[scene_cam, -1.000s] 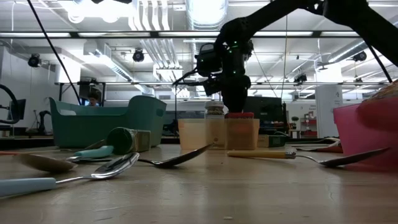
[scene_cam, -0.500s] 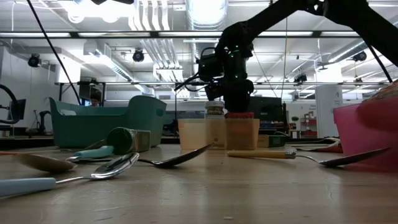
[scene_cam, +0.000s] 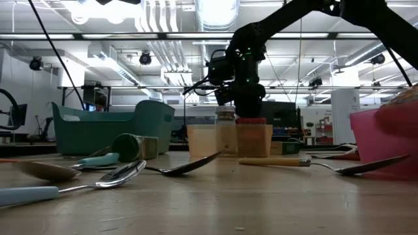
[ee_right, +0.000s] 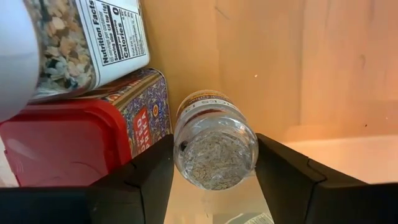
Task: Pick & Place Food Item
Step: Put the brown seasoning bottle into the orange bin
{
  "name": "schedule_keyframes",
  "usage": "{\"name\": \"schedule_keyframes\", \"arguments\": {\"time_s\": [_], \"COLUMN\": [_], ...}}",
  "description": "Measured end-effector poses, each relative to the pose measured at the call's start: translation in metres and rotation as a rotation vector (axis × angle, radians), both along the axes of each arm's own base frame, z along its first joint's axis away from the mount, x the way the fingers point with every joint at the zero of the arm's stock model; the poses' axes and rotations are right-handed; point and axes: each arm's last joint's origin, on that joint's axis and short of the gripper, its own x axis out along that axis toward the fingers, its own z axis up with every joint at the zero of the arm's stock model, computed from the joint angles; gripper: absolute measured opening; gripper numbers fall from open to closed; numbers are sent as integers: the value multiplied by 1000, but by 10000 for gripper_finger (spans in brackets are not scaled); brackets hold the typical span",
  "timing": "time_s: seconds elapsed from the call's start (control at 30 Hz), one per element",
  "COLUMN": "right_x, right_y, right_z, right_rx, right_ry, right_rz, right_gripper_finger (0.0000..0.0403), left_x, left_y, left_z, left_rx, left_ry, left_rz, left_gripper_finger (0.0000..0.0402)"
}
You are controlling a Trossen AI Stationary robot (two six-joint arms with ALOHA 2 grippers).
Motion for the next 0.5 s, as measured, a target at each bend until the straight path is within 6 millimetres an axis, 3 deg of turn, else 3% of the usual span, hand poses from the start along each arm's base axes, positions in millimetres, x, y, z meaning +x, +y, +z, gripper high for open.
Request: {"name": "schedule_keyframes", "arguments": {"time_s": [0.5], "right_x": [-1], "right_y": [-2], "right_z": [2], "right_rx": [-6], "right_ry": [10], "right_rz": [-113], "right_gripper_finger": [205], "left_x": [0], "left_y": [0], "left_z": [0], "left_rx": [0], "left_ry": [0], "left_rz": [0], "left_gripper_finger": [370]}}
